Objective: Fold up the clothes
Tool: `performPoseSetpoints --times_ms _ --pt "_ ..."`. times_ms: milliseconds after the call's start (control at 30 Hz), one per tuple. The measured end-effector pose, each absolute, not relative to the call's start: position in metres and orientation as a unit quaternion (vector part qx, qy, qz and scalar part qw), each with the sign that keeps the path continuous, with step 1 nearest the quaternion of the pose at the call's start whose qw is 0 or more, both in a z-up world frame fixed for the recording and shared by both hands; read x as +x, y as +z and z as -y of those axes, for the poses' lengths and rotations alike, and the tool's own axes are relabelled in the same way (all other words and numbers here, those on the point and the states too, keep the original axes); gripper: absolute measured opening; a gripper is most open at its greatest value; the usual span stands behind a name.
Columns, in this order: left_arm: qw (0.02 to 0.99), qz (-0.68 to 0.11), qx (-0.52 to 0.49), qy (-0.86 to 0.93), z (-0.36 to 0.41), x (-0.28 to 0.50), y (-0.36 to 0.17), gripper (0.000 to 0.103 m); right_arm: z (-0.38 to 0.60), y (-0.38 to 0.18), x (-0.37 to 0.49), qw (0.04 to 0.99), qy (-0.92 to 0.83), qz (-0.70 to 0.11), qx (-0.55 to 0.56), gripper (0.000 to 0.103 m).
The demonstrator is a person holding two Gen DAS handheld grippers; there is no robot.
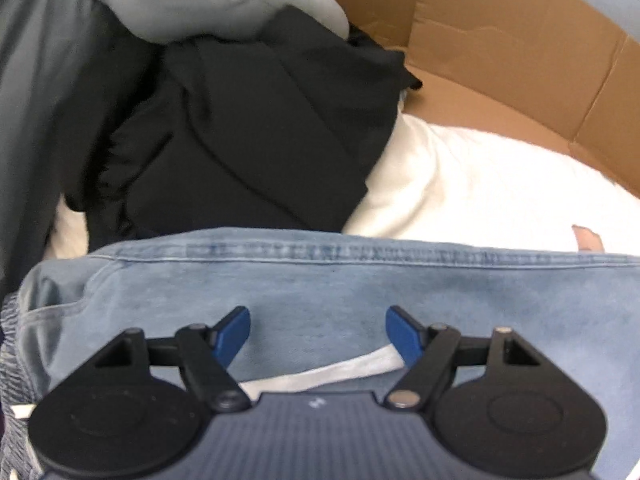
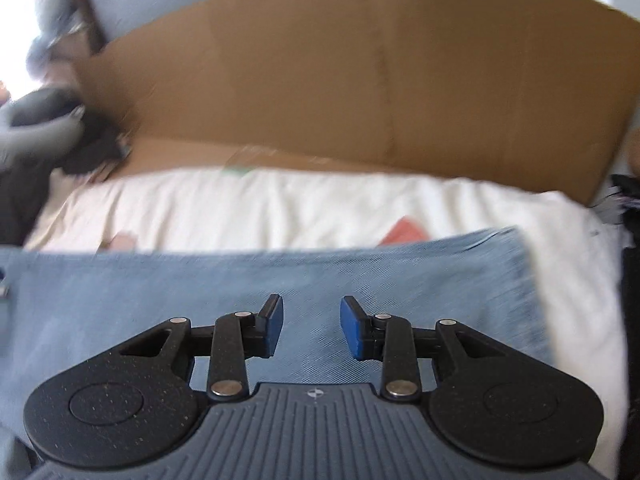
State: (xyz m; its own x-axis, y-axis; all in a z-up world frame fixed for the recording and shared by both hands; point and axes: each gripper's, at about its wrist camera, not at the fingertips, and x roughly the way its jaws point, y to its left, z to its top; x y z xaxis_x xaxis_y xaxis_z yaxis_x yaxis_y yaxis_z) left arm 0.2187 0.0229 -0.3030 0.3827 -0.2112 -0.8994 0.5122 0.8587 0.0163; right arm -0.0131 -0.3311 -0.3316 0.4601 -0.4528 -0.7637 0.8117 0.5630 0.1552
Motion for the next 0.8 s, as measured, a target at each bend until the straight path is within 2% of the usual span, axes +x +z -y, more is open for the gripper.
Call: performPoseSetpoints --times_ms 133,300,500,733,800 --pt "0.817 -0.516 0.15 -0.21 -0.016 0.227 -0.318 0.077 0.318 -0.347 0.004 0.808 -0.389 -0.363 0.254 0.038" --pt "0.824 -0.503 0.163 -0.203 -0.003 0.234 -0.328 0.087 0.328 -0.362 0.02 0.802 -0.393 -0.376 0.247 0.039" --pt "0.827 -0.504 0.166 -0.187 0.011 0.246 -0.334 0.094 0.34 -0.38 0.038 0.795 -0.398 -0.39 0.239 0.04" --pt "0.827 -0.506 0.164 -0.184 0.014 0.246 -0.334 0.096 0.362 -0.386 0.059 0.796 -0.407 -0.388 0.226 0.04" --pt "0.828 -0.507 0.163 -0.176 0.016 0.242 -0.328 0.092 0.368 -0.386 0.063 0.798 -0.406 -0.387 0.219 0.04"
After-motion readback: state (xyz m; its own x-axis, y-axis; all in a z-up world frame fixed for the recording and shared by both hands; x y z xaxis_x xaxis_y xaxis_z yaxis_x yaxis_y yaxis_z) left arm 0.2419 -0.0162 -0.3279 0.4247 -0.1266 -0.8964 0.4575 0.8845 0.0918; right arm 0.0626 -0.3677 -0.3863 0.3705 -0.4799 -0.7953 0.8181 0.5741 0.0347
